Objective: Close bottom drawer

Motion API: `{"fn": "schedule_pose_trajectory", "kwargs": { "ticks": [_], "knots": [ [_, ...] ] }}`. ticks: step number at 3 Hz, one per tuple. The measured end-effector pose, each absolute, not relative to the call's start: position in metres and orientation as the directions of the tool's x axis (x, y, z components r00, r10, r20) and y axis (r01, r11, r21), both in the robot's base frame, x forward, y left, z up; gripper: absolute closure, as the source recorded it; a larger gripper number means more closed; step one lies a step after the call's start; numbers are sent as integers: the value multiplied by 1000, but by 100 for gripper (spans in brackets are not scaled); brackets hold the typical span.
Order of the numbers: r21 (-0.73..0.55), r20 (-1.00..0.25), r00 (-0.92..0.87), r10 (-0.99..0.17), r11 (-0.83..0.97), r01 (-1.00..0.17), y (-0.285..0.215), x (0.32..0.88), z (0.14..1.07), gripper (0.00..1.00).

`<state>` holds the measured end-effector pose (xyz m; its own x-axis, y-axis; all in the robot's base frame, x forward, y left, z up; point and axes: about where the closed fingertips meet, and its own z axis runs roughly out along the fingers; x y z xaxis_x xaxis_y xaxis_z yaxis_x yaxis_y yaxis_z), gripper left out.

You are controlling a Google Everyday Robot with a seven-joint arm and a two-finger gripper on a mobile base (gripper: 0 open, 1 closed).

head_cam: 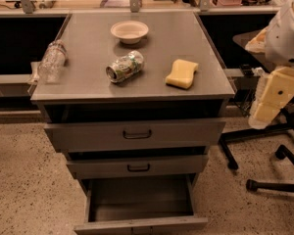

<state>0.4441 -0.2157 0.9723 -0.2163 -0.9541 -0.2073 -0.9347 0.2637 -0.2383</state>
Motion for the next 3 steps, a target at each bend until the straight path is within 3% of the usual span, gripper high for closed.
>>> {"fn": "schedule_pose_trajectory", "kwargs": {
  "ticks": [2,3],
  "knots": [
    [-7,-233,-186,-955,193,-981,-163,441,838,0],
    [-3,-271,-170,-947,178,-984,-127,418,783,0]
  ]
}}
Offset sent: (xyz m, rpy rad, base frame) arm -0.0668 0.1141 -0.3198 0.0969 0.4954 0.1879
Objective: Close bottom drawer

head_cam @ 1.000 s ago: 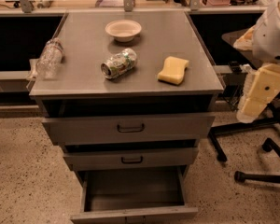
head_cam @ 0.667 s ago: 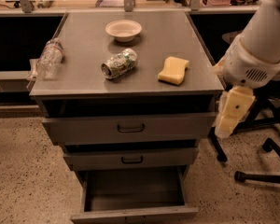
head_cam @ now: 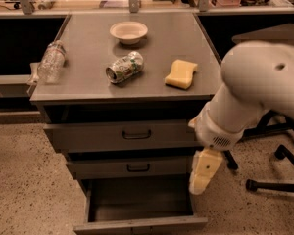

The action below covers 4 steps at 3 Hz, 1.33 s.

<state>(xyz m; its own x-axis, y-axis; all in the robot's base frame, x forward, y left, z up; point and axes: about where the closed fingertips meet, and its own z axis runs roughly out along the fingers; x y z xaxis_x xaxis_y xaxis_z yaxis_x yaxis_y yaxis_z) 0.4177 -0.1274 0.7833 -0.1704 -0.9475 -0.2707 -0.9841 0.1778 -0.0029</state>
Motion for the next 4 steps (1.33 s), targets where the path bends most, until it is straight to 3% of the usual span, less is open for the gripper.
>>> {"fn": "schedule_pose_trajectory", "kwargs": {
  "ticks": [2,3,4],
  "knots": [
    [-11,-286,-129,-950,138,-990,-112,397,763,0],
    [20,-310,-86,-947,84,-996,-106,386,715,0],
    [101,-342,-51,-938,18,-995,-99,366,599,0]
  ]
}}
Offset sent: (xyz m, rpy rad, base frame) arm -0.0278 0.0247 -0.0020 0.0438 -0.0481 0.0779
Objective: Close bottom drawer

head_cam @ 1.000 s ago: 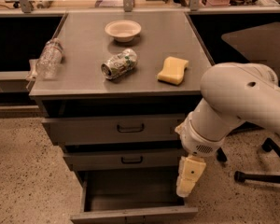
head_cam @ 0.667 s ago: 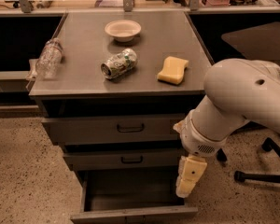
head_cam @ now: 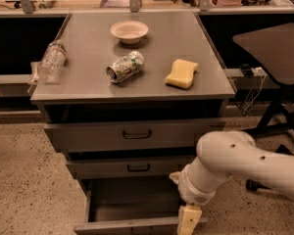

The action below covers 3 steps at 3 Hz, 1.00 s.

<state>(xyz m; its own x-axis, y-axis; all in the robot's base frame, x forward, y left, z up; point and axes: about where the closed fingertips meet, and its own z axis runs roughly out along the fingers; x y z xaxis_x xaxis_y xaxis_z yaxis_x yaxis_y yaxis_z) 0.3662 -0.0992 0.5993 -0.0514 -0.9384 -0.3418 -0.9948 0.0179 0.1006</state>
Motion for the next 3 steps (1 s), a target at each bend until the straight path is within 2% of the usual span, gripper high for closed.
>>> {"fn": "schedule_pose_trajectory", "kwargs": {
  "ticks": [1,3],
  "knots": [
    [68,-417,-37,-908,9,-998,-96,379,552,0],
    [36,-455,-29,-890,14,-999,-105,396,534,0]
  ]
}}
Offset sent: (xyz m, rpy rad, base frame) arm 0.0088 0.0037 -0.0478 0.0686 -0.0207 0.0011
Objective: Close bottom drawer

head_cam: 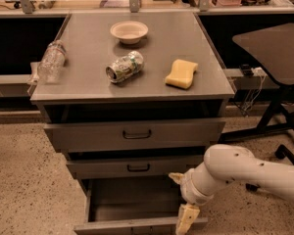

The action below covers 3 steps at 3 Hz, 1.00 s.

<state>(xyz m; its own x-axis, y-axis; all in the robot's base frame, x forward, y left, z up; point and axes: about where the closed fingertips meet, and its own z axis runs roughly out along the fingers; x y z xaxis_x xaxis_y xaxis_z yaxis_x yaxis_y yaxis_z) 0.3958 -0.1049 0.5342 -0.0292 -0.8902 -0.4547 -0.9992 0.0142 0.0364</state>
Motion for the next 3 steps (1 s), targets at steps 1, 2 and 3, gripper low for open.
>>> {"fn": "schedule_pose_trajectory", "kwargs": {
  "ticks": [1,2,3],
  "knots": [
    [-16,-541,-15,-841,28,-999,-118,402,470,0],
    [-45,-626,-17,-780,58,-997,-131,406,415,14],
    [-11,-708,-15,-706,33,-999,-118,389,363,37]
  ]
}}
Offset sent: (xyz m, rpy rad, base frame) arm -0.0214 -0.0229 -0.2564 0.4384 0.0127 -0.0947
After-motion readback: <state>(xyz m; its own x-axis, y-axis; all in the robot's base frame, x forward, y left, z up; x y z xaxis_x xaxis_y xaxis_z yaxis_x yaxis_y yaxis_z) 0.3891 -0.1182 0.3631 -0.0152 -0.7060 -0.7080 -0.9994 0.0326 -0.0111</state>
